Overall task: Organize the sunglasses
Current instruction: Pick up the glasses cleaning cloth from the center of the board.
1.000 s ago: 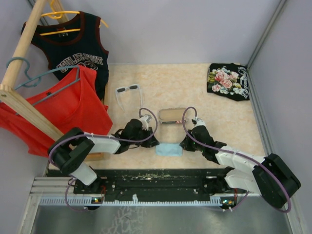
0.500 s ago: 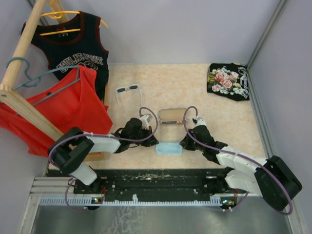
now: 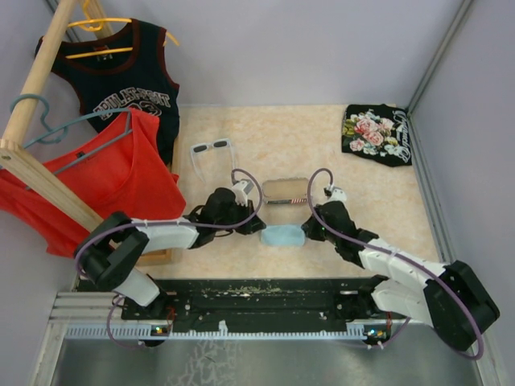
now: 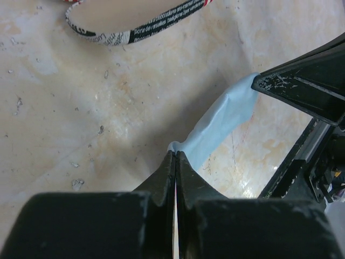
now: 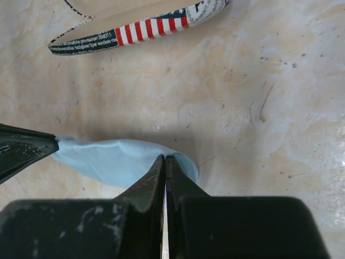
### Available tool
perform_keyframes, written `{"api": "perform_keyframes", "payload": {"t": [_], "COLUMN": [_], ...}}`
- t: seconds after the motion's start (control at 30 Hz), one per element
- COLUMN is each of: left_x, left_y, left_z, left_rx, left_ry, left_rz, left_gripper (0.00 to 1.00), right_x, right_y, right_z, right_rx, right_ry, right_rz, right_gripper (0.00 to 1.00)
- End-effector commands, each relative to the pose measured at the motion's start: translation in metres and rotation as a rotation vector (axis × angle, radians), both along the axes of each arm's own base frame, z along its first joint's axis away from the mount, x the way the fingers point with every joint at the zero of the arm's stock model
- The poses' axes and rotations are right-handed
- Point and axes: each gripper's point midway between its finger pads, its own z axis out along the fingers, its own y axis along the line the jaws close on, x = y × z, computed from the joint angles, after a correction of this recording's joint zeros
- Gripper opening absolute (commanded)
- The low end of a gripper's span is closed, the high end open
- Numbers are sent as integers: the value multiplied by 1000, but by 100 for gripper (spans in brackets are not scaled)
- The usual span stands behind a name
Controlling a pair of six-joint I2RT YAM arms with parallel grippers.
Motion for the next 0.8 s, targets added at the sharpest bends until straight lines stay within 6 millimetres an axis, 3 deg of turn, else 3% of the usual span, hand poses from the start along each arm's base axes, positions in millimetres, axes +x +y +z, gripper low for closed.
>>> {"api": "perform_keyframes", "payload": {"t": [0.0, 0.37, 0.77], "left_x": [13, 39, 77], "left_y": [-7, -23, -29], "left_z": [13, 33, 45], "left_rx": [-15, -21, -28], "left_ry": [-42, -100, -127], "left_rz": [5, 23, 83], "left_gripper": [0, 0, 0], "right_x": [24, 48, 88], "right_y": [-4, -13, -15], "right_z": [31, 54, 77], "right_rx": [29, 17, 9], "right_ry": [-92, -149, -190], "right_rz": [-54, -62, -58], "right_gripper": [0, 0, 0]}}
